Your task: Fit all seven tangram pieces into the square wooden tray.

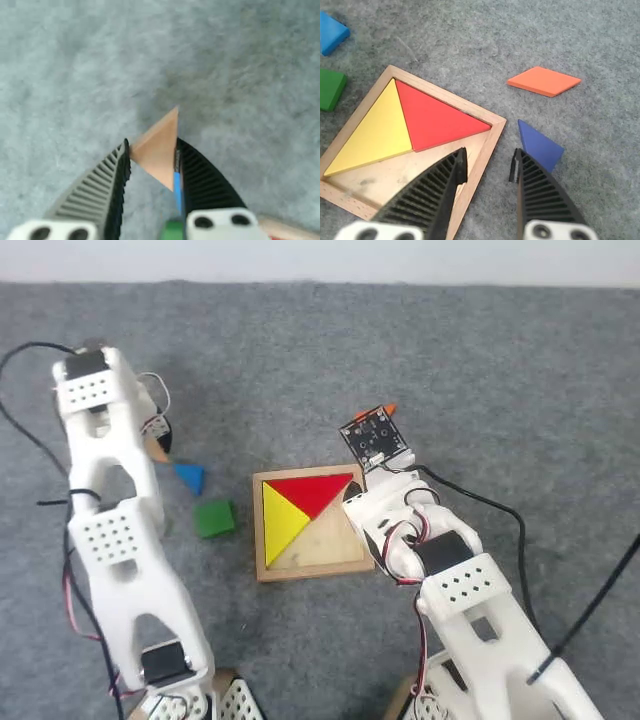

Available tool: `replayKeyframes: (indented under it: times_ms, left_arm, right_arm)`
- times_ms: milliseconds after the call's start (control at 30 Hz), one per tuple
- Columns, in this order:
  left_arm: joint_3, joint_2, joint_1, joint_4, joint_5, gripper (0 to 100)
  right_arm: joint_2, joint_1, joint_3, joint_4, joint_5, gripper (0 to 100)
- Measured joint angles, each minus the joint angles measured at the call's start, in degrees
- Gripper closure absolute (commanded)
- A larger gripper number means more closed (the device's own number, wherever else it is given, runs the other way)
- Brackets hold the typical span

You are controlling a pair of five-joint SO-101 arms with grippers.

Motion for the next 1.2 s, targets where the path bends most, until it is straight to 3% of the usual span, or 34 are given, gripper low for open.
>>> replayKeyframes:
  times_ms: [233, 533, 733, 900, 1033, 1200]
  left_arm:
    - [25.58, -19.16, -0.09, -11.78, 0.18, 99]
    - [67.34, -57.32, 5.8, -37.45, -1.32, 99]
    - [89.76, -78.07, 14.42, -53.36, -14.15, 99]
    - [103.47, -85.36, 24.35, -63.82, -34.9, 99]
    - [107.87, -86.07, 30.33, -64.0, -49.41, 99]
    - [107.96, -86.68, 31.82, -59.52, -51.87, 99]
  right_arm:
    - [0.0, 0.09, 0.0, 0.0, 0.0, 84.4]
    - [0.0, 5.98, 0.0, 0.0, 0.0, 84.4]
    - [0.0, 7.91, 0.0, 0.0, 0.0, 84.4]
    - [0.0, 9.49, 0.0, 0.0, 0.0, 84.4]
    - [-2.2, 11.52, 0.0, 0.0, 0.0, 84.4]
    - [-9.58, 17.32, 0.0, 1.49, -3.08, 84.4]
